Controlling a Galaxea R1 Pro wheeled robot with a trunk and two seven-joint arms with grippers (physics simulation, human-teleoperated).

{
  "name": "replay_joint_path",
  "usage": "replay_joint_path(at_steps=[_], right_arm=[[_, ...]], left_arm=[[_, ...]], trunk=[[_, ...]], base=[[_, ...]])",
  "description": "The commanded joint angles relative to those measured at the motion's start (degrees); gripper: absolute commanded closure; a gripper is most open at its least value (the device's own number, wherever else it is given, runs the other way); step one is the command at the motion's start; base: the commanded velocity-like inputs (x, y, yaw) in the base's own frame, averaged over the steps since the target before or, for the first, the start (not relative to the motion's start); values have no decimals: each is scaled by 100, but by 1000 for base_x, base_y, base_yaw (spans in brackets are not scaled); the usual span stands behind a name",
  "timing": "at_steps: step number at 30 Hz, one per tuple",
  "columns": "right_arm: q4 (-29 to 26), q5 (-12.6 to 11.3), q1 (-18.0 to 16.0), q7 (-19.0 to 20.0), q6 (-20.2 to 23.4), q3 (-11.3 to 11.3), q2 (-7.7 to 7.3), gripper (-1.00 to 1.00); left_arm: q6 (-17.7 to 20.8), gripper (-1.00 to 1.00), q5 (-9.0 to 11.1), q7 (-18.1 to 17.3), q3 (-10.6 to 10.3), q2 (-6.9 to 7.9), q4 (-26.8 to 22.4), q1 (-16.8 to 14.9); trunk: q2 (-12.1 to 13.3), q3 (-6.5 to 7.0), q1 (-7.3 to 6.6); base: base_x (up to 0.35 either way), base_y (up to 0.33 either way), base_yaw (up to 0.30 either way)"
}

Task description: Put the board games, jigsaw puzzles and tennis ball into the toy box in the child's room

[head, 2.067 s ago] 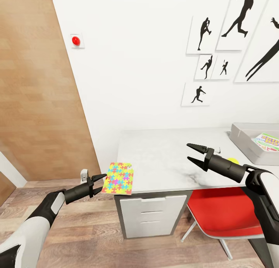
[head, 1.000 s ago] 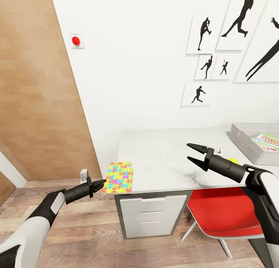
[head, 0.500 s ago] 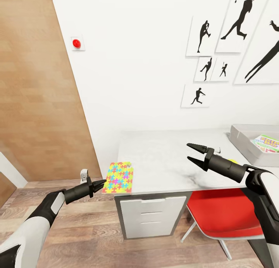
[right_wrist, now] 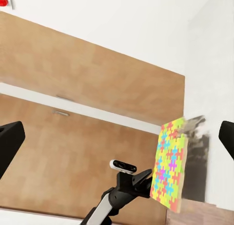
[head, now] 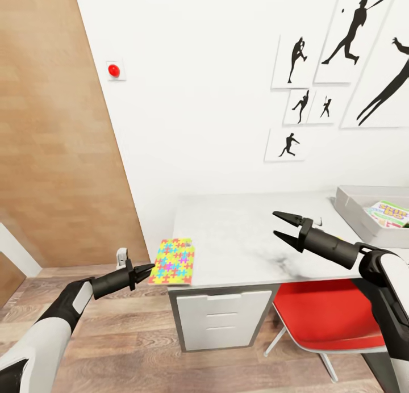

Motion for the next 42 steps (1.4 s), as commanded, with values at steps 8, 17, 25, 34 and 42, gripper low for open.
replay_joint_path(at_steps=[8, 17, 25, 34, 42], right_arm=[[1, 16, 42, -81, 1, -6, 333, -100], [-6, 34, 162, -78, 11, -39, 427, -100], [-23, 33, 177, -103, -3, -22, 428, -100], [-27, -9, 299, -445, 91, -16, 429, -100], [-29, -46, 312, -437, 102, 13, 438, -100]], left_arm=[[186, 100, -14, -176, -19, 15, -44, -11], [186, 100, -37, -956, -472, 24, -69, -13], [186, 100, -38, -1229, -691, 26, -257, -13], [185, 100, -46, -1273, -694, 41, -264, -13], [185, 100, -44, -1275, -698, 61, -264, -13]], trunk=[[319, 139, -176], [680, 300, -374], [1001, 444, -550], [1362, 605, -747], [1683, 749, -923]], base=[[0, 0, 0], [0, 0, 0], [0, 0, 0], [0, 0, 0], [0, 0, 0]])
